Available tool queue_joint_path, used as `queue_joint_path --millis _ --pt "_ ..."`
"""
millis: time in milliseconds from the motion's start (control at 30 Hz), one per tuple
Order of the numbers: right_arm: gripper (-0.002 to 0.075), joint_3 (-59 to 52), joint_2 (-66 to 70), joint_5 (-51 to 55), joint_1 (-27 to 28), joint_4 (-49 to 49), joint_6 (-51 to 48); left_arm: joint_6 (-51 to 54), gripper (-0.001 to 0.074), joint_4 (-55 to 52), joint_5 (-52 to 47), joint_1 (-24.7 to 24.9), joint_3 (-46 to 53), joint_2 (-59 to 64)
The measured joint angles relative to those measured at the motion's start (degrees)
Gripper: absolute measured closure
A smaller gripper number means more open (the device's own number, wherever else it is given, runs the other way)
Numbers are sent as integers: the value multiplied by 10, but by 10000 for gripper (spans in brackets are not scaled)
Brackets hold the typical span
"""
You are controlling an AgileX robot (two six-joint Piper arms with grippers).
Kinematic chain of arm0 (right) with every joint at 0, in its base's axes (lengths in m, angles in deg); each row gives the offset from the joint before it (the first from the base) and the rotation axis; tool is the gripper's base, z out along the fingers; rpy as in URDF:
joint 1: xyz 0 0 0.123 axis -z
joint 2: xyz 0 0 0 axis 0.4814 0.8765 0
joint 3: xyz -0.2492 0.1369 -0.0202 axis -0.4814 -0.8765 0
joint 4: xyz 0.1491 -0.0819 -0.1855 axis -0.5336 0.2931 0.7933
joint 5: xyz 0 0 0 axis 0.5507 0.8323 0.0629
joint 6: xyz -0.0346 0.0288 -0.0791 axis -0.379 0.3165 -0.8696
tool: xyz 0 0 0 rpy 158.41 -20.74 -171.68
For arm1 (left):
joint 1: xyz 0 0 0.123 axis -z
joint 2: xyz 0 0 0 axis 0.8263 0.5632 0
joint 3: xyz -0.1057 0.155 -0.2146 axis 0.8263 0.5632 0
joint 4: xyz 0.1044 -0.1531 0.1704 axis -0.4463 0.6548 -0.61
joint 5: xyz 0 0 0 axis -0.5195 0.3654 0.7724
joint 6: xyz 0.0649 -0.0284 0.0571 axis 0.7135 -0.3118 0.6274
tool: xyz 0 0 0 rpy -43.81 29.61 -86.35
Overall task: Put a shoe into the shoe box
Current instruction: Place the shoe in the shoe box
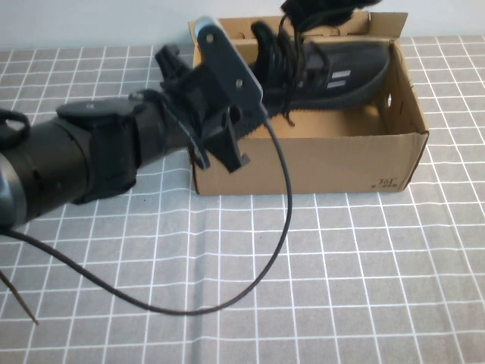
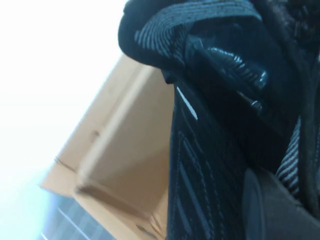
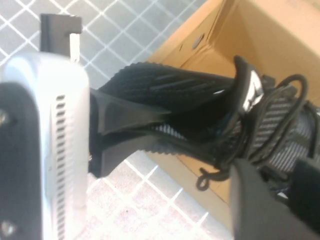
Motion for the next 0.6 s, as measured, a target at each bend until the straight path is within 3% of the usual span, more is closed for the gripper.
queue_joint_path --millis 100,200,400,600 --pt "669 0 -17 0 0 7 1 1 715 0 -22 -10 -23 0" --pt "720 0 -30 0 0 18 10 -20 715 -2 -61 -31 -45 0" --pt "739 0 -68 0 0 45 21 -121 715 -34 -165 -83 -65 0" --pt "740 0 -105 2 0 75 29 -316 715 -203 -277 -108 -87 0"
